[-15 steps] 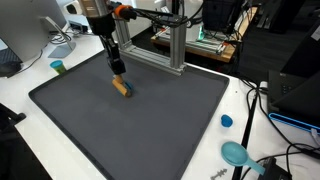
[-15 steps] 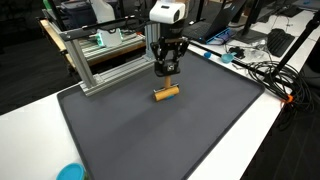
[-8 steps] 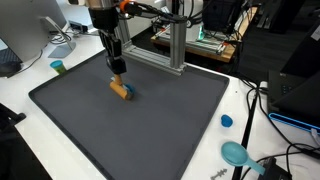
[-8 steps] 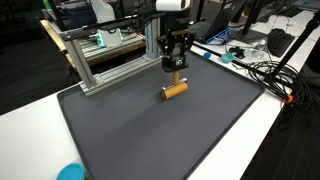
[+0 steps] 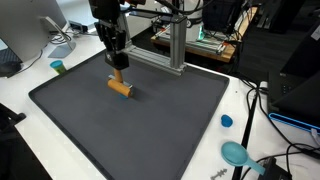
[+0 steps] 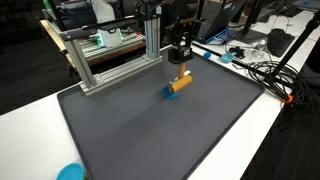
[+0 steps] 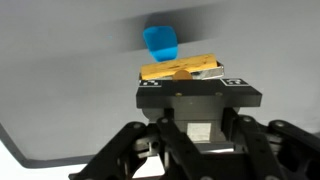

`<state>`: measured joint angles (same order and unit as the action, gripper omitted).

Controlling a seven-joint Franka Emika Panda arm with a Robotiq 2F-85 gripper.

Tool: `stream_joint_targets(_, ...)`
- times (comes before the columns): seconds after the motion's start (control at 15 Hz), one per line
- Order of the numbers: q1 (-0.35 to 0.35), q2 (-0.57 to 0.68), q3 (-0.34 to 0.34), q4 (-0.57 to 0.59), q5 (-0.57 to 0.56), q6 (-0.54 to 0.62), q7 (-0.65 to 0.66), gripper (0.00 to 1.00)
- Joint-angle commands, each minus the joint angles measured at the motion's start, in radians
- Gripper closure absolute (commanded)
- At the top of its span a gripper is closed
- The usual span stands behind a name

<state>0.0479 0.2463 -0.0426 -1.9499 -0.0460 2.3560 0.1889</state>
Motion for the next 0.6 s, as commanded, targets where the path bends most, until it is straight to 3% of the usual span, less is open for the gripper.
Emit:
stream_joint_targets(0.0,-0.002,-0.04,0.044,0.048,-0.004,-0.165,-0.151,0.78)
stream_joint_targets(0.33,0.004,-0.039,0.093,0.167,-0.009,-0.41,-0.357,0.78)
stream_joint_targets(0.53,-0.022,-0.032,0.103,0.197,0.029,-0.475,-0.548,0.78)
